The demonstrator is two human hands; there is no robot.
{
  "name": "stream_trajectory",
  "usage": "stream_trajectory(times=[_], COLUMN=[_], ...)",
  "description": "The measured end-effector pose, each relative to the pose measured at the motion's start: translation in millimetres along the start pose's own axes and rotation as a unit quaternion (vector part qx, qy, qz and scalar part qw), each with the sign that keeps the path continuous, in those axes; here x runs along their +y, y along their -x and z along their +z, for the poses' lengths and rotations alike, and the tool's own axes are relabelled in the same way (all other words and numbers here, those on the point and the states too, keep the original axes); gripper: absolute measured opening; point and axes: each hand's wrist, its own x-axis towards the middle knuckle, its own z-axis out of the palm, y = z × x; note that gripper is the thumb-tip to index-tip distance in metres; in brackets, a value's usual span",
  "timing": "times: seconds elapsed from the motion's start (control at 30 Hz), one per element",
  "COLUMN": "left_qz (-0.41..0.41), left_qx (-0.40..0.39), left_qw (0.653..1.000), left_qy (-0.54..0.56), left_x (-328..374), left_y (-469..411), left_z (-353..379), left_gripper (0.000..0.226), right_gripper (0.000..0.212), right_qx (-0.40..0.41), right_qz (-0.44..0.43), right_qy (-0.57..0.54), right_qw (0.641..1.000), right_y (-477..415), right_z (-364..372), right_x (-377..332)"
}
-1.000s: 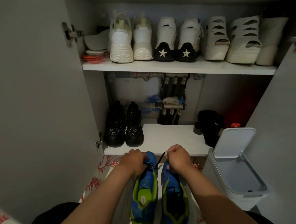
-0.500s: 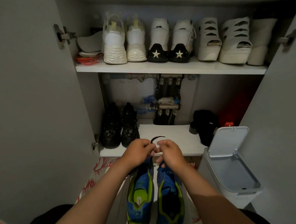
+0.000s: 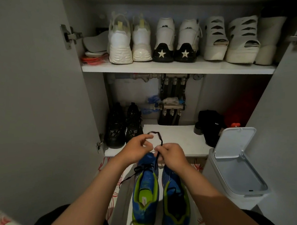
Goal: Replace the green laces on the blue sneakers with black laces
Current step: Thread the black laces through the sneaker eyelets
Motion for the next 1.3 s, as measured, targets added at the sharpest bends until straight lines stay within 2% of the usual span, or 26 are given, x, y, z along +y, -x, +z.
stream_trajectory(times=[0.13,0.3,0.37,0.53,0.63,0.73,0.8,0.9,1.13,1.2,1.3], left_qz=[-0.003,-0.001,0.002,-0.029,-0.054,-0.077,-0.087,-0.089,-0.107,-0.119,-0.143], left_qx=[-0.053,-0.083,-0.082,-0.027,-0.017,0.012,0.022,0.048,0.189,0.220,0.242], left_qw=[0.987,0.986,0.986,0.999,0.998,0.990,0.984,0.974,0.949,0.939,0.932], left_qy=[-0.154,-0.144,-0.147,-0.036,0.033,0.117,0.154,0.201,0.228,0.235,0.230], left_x=[-14.6,-11.1,-10.3,-8.6,-8.5,-2.0,3.0,7.7,-7.0,-15.7,-26.3], left_y=[-1.5,-7.6,-10.2,-12.2,-11.9,-12.1,-12.5,-13.0,-17.3,-17.4,-15.9], left_z=[1.3,16.7,19.3,19.0,16.5,15.5,15.2,11.6,-5.4,-12.5,-20.8], left_gripper=[0.031,0.014,0.026,0.030,0.028,0.016,0.013,0.012,0.006,0.011,0.034], right_gripper=[0.019,0.018,0.017,0.011,0.039,0.037,0.019,0.016,0.020,0.021,0.026], right_qx=[0.065,0.077,0.075,0.067,0.056,0.013,-0.048,-0.119,-0.127,-0.130,-0.138], right_qz=[-0.052,-0.102,-0.098,-0.035,0.026,0.079,0.088,0.099,0.107,0.100,0.064], right_qy=[-0.132,-0.161,-0.164,-0.094,-0.081,0.007,0.066,0.090,0.098,0.111,0.123], right_qw=[0.988,0.979,0.979,0.993,0.995,0.997,0.993,0.984,0.981,0.980,0.981], right_y=[-2.8,-2.2,-3.6,-11.0,-19.6,-24.1,-21.0,-16.8,-16.6,-15.3,-12.1], right_z=[-6.0,-10.4,-7.4,-1.0,1.2,2.8,5.7,12.0,7.1,6.8,9.5], right_x=[-26.0,-37.6,-36.4,-20.5,-8.8,-0.7,3.2,7.0,3.1,3.3,-0.8])
